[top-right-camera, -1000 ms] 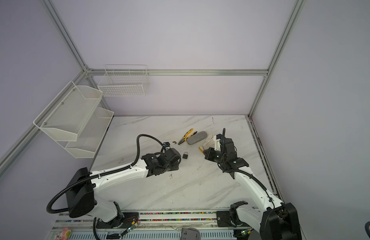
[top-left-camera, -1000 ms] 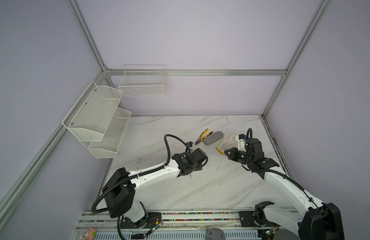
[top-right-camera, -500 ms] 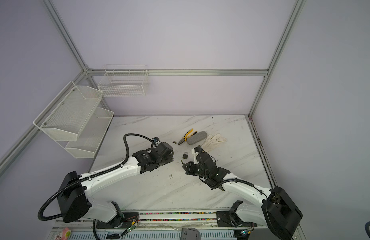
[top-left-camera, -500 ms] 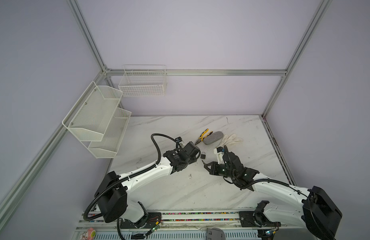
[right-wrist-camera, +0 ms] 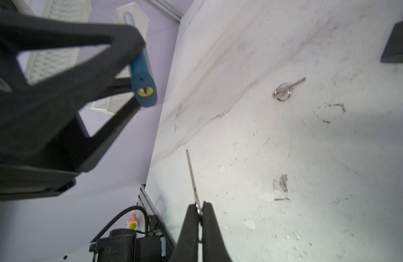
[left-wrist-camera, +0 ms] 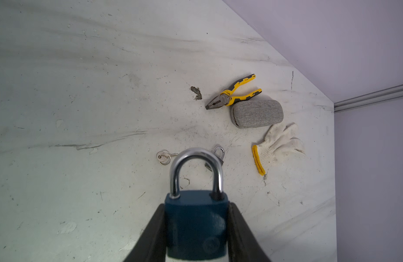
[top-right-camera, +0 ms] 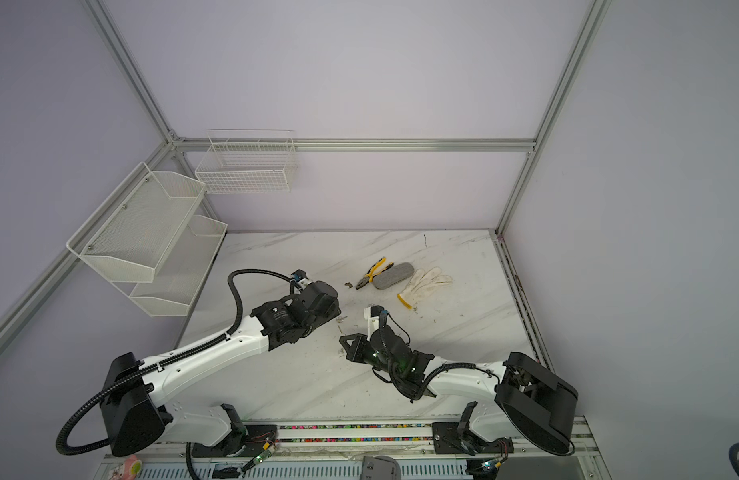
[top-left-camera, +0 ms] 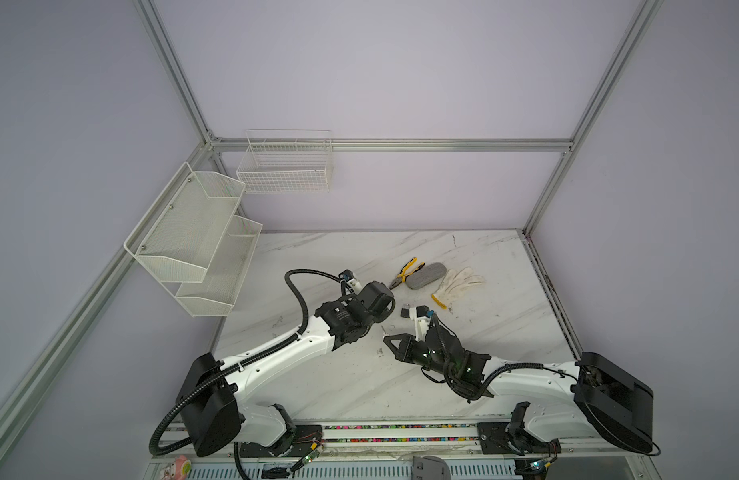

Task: Unlock with the key
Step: 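Bring the padlock toward the right gripper while the right gripper aligns the key tip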

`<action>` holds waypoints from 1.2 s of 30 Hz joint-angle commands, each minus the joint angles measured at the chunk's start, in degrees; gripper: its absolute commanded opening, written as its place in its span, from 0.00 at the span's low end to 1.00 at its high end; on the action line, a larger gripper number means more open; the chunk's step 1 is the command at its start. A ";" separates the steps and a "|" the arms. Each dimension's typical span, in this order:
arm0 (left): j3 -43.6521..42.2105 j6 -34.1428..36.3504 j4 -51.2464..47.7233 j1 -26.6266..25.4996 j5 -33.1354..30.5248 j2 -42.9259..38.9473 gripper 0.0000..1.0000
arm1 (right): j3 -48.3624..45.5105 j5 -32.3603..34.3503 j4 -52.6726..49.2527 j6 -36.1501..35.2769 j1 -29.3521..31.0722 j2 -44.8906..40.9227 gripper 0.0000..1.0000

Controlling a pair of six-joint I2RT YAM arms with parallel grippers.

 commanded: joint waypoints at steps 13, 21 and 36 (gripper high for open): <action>-1.36 -0.19 2.60 0.22 -0.27 -2.00 0.00 | 2.91 6.13 7.94 -3.31 0.85 3.25 0.00; -0.67 0.61 2.62 0.17 0.44 -1.48 0.00 | 4.07 6.16 7.02 -4.96 0.85 3.97 0.00; -1.03 0.61 3.22 0.22 1.55 -1.48 0.00 | 5.57 7.53 5.74 -5.64 0.85 4.61 0.00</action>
